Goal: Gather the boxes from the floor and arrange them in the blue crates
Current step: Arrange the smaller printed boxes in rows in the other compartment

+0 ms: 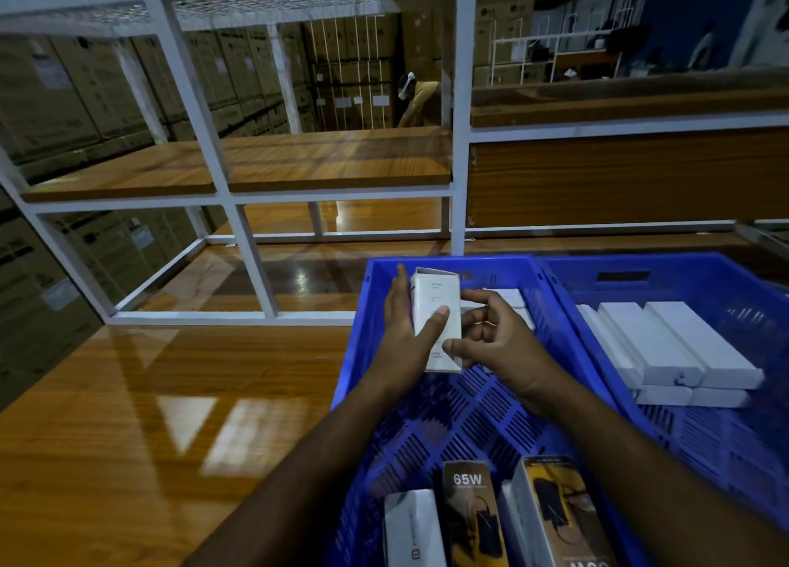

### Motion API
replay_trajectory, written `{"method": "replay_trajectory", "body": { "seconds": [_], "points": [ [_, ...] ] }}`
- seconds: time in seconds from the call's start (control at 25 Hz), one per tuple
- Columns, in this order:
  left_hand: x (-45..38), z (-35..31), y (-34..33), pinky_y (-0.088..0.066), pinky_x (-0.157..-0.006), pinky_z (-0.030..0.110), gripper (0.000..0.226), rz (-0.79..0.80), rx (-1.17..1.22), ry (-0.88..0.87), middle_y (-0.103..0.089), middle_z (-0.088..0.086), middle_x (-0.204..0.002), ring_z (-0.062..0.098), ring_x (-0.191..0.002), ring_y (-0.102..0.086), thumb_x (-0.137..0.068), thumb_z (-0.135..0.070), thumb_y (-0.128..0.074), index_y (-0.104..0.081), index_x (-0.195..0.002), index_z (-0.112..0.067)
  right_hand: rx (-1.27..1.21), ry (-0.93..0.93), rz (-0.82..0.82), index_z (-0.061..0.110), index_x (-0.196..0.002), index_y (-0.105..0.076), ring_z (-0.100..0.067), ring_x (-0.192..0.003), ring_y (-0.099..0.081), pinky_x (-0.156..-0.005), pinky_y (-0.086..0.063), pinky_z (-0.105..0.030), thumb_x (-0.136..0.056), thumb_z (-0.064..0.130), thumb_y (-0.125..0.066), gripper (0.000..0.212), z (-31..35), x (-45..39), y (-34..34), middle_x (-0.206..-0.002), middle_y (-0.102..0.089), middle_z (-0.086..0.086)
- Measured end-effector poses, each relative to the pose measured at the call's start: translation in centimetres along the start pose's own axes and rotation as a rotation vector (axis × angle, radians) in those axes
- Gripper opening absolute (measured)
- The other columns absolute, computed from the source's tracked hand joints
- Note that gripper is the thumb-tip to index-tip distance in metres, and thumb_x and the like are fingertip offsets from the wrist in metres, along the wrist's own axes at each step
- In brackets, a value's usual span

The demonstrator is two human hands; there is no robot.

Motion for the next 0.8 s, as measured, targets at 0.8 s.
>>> {"method": "replay_trajectory", "body": {
  "seconds": [0.8],
  "points": [
    [0.3, 1.9, -1.1, -0.058, -0.085, 0.045, 0.054, 0.041, 0.757, 0.459, -0.071, 0.019, -0.118, 0.034, -0.103, -0.071, -0.103, -0.051, -0.036, -0.060, -0.133, -0.013, -0.161, -0.192, -0.045, 0.022, -0.128, -0.056, -0.021, -0.104, -0.069, -0.079, -0.057, -0.037, -0.088, 0.036, -0.070, 0.045, -1.6, -0.2, 0.4, -0.118, -0.068, -0.005]
  ]
}}
Point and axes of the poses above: each hand's wrist, its own x-axis away from the middle knuckle, its own y-axis out of the back of the hand, z = x × y, the point moved 7 cm from there along -x, towards the middle knuckle
